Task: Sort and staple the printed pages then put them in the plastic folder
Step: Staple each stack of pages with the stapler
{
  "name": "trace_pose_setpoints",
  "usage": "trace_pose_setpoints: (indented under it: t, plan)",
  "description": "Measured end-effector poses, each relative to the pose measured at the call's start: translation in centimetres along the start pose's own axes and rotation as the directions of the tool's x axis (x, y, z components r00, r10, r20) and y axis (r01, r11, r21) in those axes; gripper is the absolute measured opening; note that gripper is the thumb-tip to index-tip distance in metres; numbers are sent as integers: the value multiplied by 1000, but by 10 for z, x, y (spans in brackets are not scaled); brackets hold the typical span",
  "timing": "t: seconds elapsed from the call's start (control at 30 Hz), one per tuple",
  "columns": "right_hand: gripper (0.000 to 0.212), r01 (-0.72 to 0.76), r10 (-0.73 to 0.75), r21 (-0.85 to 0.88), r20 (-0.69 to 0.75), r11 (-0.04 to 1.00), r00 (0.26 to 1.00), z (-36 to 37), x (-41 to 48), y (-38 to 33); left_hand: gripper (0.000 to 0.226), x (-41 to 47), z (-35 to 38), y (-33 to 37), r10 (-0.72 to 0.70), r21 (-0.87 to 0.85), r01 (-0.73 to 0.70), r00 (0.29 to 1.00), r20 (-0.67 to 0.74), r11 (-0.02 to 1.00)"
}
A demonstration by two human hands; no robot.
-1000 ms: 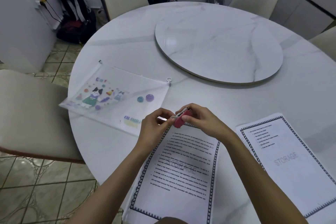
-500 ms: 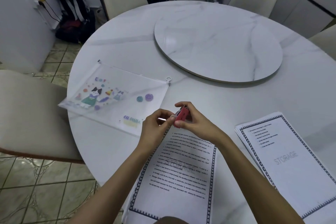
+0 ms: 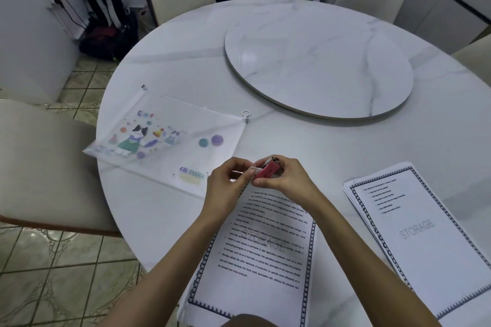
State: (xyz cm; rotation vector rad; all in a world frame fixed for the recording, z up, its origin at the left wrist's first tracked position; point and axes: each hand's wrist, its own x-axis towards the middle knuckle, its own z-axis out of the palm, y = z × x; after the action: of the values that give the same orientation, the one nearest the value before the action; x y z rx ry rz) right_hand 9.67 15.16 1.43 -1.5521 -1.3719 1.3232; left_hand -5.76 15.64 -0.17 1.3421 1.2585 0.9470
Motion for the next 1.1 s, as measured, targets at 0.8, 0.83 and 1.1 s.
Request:
trace_pose_setpoints:
  t: [0.8,0.83,1.1]
  plan:
    - [26,10,-12,-27,-87,1000,996,12,-2,-5,3,3,2,1,-13,-57,11,999,-37,998]
    - [26,15,-18,-28,-96,999,995,13,-2,-5,3,3,2,1,-10,-58,8,999,-39,998]
    - [30,10,-11,-10,-200,1000,980,16,-1,-3,14,-14,-2,-23,-104,37,103,994,26,994]
